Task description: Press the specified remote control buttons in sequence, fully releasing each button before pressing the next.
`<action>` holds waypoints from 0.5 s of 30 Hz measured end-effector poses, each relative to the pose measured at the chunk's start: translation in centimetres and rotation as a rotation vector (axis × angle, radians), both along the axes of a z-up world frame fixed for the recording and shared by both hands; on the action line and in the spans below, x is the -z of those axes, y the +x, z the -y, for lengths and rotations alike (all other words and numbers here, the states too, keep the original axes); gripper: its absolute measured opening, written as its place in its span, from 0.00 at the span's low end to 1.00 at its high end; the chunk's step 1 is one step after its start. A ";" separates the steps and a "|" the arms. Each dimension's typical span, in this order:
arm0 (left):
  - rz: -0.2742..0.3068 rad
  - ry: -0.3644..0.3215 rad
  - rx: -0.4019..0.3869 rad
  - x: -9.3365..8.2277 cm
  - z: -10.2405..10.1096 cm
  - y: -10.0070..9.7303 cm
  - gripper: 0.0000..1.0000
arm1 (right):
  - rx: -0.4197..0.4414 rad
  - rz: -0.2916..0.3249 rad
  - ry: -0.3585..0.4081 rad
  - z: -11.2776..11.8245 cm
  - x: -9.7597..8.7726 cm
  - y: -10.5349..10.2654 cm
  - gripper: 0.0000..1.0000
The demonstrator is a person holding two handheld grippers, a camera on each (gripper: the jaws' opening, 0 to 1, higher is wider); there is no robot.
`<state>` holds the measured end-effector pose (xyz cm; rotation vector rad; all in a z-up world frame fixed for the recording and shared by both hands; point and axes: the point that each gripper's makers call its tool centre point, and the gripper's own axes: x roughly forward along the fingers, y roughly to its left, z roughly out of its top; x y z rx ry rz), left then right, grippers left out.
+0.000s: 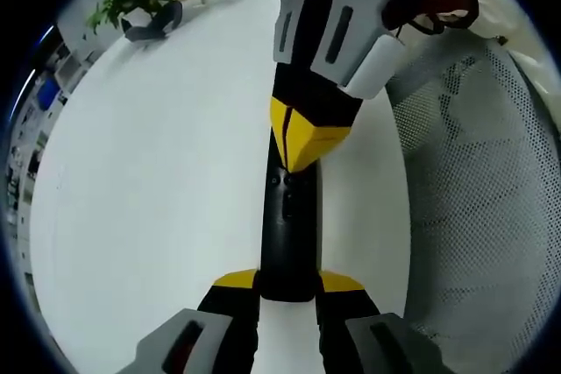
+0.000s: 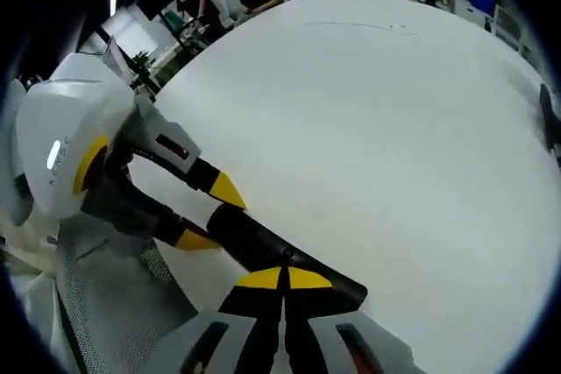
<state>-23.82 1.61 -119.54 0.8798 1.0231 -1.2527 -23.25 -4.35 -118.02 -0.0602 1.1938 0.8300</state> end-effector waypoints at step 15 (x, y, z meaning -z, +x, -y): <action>0.002 0.002 -0.005 0.1 0.0 0.0 0.23 | -0.032 -0.004 -0.035 0.8 0.2 -0.7 0.00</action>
